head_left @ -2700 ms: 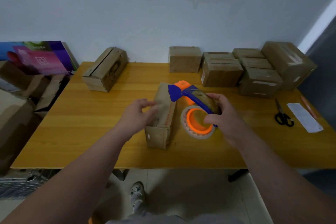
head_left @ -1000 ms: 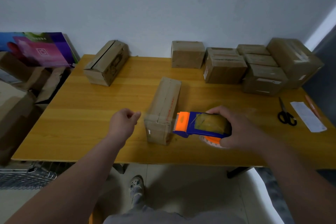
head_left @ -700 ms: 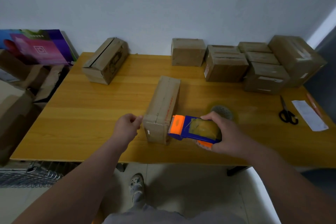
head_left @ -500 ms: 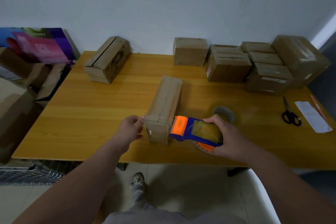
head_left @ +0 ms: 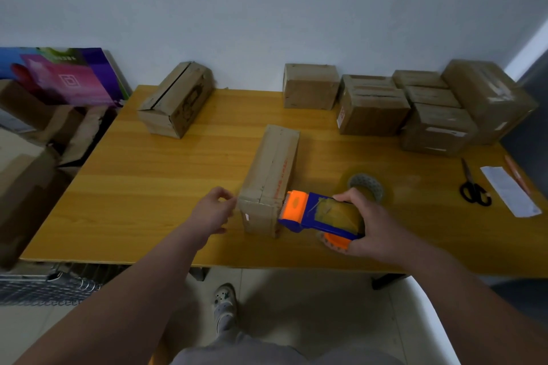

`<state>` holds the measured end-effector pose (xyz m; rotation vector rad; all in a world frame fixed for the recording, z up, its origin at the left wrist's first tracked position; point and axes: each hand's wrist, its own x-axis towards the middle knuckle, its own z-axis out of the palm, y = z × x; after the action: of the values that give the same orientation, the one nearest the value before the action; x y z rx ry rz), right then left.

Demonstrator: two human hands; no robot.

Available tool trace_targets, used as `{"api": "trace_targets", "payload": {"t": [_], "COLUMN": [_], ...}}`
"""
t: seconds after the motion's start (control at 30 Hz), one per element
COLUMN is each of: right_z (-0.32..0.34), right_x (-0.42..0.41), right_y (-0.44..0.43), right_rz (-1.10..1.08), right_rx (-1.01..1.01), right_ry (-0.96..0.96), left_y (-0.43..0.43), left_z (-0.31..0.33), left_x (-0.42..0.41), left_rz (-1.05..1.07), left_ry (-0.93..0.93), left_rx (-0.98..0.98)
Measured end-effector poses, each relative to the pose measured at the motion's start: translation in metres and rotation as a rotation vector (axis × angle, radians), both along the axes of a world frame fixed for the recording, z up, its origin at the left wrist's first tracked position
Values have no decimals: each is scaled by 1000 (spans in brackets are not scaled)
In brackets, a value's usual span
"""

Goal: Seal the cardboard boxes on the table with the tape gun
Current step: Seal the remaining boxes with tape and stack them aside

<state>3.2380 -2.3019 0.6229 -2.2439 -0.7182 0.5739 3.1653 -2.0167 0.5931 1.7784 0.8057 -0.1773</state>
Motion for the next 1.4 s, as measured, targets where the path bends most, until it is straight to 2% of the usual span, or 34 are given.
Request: {"api": "trace_targets", "payload": {"t": [0.07, 0.17, 0.33, 0.4, 0.43, 0.53, 0.6, 0.7, 0.77, 1.07, 1.27, 1.4], "right_z": [0, -3, -11, -14, -15, -16, -15, -13, -12, 17, 41, 43], "right_x": [-1, -4, -10, -12, -14, -18, -21, -23, -24, -25, -23, -22], "right_y": [3, 7, 9, 12, 14, 19, 20, 17, 16, -5, -18, -5], "right_rz": [3, -7, -43, -57, -59, -67, -71, -81, -82, -79, 9, 36], "right_rx": [5, -1, 17, 26, 25, 15, 16, 9, 20, 51, -153, -201], "right_ry": [-1, -13, -11, -20, -21, -5, -4, 5, -6, 110, 72, 43], "left_y": [-2, -15, -24, -23, -22, -18, -18, -17, -14, -11, -11, -12], "left_z": [2, 11, 8, 12, 16, 19, 18, 18, 18, 18, 20, 20], "left_x": [2, -2, -15, -16, -18, -22, -18, -11, -9, -7, -5, -5], "left_rz": [131, 255, 120, 24, -75, -543, -782, -978, -1021, -1034, -1050, -1044], "left_ry": [-153, -336, -273, -266, -263, -243, -247, -247, -275, -251, -229, -229], "left_rx": [140, -7, -77, -36, 88, 705, 942, 946, 952, 968, 969, 964]}}
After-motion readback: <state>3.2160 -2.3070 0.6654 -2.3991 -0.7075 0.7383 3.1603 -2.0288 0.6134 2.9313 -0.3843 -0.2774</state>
